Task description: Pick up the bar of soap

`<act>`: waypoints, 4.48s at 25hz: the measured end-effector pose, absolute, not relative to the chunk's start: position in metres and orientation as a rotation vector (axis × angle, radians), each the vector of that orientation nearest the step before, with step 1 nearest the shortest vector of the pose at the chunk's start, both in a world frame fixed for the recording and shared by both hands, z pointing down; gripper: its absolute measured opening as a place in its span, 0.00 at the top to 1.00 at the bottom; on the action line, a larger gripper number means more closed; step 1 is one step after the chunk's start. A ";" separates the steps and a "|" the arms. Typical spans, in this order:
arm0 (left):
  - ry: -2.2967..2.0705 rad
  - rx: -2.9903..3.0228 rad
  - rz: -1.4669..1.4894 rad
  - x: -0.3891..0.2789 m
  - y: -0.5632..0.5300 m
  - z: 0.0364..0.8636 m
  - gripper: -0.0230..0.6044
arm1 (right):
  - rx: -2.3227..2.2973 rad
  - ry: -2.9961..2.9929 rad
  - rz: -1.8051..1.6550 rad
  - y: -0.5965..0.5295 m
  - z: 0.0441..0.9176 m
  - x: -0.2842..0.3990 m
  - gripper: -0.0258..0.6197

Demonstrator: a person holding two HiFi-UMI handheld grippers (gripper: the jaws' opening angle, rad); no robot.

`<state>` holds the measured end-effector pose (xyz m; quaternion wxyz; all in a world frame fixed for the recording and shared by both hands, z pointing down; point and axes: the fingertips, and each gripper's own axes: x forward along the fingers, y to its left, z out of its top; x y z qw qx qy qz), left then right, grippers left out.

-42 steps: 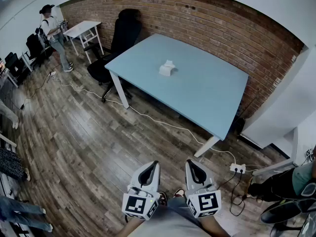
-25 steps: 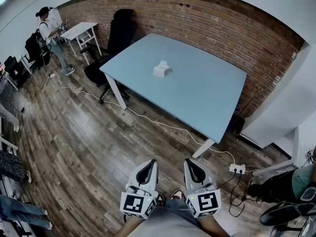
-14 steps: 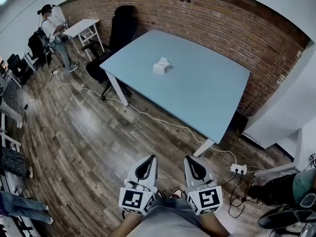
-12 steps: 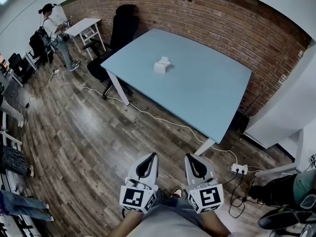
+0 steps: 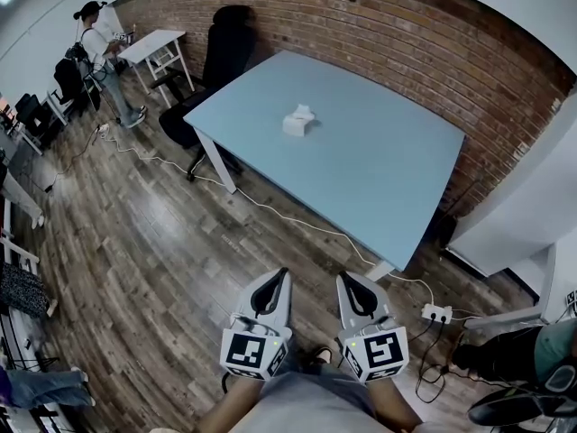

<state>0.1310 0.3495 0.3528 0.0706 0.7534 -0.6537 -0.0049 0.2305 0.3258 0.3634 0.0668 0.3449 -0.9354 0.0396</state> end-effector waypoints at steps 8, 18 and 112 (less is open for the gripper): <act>-1.915 2.313 -0.026 0.099 0.304 0.359 0.96 | 1.074 -2.793 0.103 0.289 0.365 0.195 0.96; -1.832 2.362 -0.024 0.040 0.245 0.359 0.96 | 1.127 -2.741 0.116 0.233 0.366 0.124 0.96; -1.462 2.407 0.471 -0.115 -0.254 0.519 0.96 | 1.170 -2.486 0.204 -0.222 0.482 -0.030 0.96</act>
